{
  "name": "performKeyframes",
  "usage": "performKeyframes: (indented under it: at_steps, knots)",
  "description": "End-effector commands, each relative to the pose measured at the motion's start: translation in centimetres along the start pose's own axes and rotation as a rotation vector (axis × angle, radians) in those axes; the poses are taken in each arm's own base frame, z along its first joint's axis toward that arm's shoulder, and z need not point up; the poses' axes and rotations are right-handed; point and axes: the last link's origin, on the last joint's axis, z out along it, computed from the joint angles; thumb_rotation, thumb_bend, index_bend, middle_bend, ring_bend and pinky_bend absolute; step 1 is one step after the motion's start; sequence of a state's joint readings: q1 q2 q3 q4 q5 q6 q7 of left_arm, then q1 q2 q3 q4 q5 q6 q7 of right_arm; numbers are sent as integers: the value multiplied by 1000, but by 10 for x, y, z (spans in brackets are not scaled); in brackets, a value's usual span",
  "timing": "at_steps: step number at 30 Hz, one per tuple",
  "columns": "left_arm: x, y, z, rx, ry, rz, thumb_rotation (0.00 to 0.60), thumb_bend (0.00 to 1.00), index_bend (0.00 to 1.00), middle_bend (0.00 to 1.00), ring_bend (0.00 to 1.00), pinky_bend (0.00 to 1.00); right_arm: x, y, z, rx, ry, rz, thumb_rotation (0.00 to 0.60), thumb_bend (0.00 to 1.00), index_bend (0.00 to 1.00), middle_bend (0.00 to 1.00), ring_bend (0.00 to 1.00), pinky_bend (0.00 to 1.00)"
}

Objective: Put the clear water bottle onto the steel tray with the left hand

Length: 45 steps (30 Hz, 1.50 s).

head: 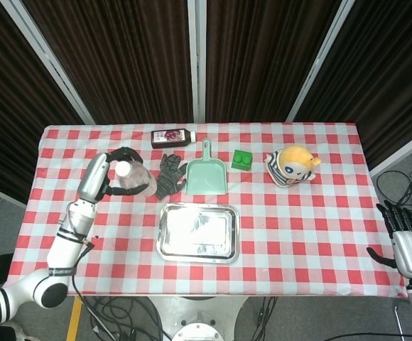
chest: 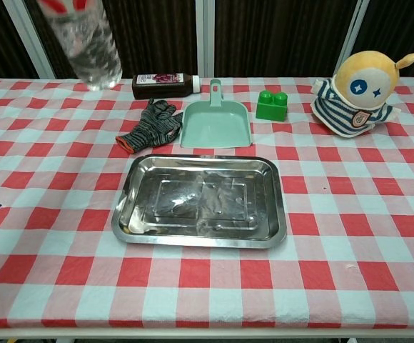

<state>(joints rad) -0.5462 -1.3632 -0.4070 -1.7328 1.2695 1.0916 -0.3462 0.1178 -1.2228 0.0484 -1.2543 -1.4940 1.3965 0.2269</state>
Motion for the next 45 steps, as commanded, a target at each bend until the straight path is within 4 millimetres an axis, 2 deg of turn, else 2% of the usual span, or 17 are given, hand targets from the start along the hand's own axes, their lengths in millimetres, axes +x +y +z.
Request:
performKeyframes:
  at_steps: [1,6,9,12,14,16,19,21,22,23,27,28,30,35,37,45]
  knots:
    - [-29,-62,-36,219,-111,4,600,210,574,635,533,619,0,0,1,-1,-1,-2,600,120,0,0,0,0]
    - [-20,-33,-14,100,-69,-1,600,211,574,635,533,619,-2,0,1,-2,-7,-7,600,120,0,0,0,0]
    - [-24,-26,-14,85,-80,-17,600,211,574,635,533,617,-1,0,0,-2,-5,-5,600,120,0,0,0,0]
    - [-39,-18,-17,72,-121,-41,600,211,574,635,533,616,-2,1,1,-3,-9,-6,600,120,0,0,0,0]
    - [-40,-15,-19,54,-129,-19,600,211,574,635,533,616,-4,1,1,-5,-15,-6,600,121,0,0,0,0]
    - [-22,-22,-25,69,-96,23,600,211,574,635,533,616,-4,2,0,-6,-18,-4,600,121,0,0,0,0]
    - [27,-45,-31,143,4,108,600,212,574,635,533,616,-3,3,0,-4,-15,-1,600,121,0,0,0,0]
    - [53,-53,-31,181,67,118,600,214,574,635,533,615,-3,3,0,-5,-12,1,600,121,0,0,0,0]
    - [55,-52,-29,182,78,101,600,214,574,635,533,616,-3,3,1,-5,-13,-1,600,121,0,0,0,0]
    - [50,-48,-27,174,66,84,600,215,574,635,533,616,-4,3,1,-5,-16,-2,600,121,0,0,0,0]
    - [-12,-19,-29,86,-113,-6,600,216,564,633,531,614,-7,1,0,-1,-27,-13,600,121,0,0,0,0]
    - [-20,-13,-31,73,-126,-31,600,216,562,633,531,614,-7,1,0,-1,-25,-13,600,121,0,0,0,0]
    - [-21,-7,-32,57,-102,-51,600,216,560,633,531,614,-6,1,-1,-3,-19,-11,600,121,0,0,0,0]
    - [24,-27,-34,123,45,6,600,216,560,633,531,613,-5,2,0,-1,-20,-4,600,121,0,0,0,0]
    - [29,-31,-31,137,55,9,600,216,560,633,531,613,-6,1,0,2,-27,-7,600,121,0,0,0,0]
    - [-39,-8,-25,60,-84,-94,600,216,560,633,531,613,-6,3,0,-8,-22,-13,600,121,0,0,0,0]
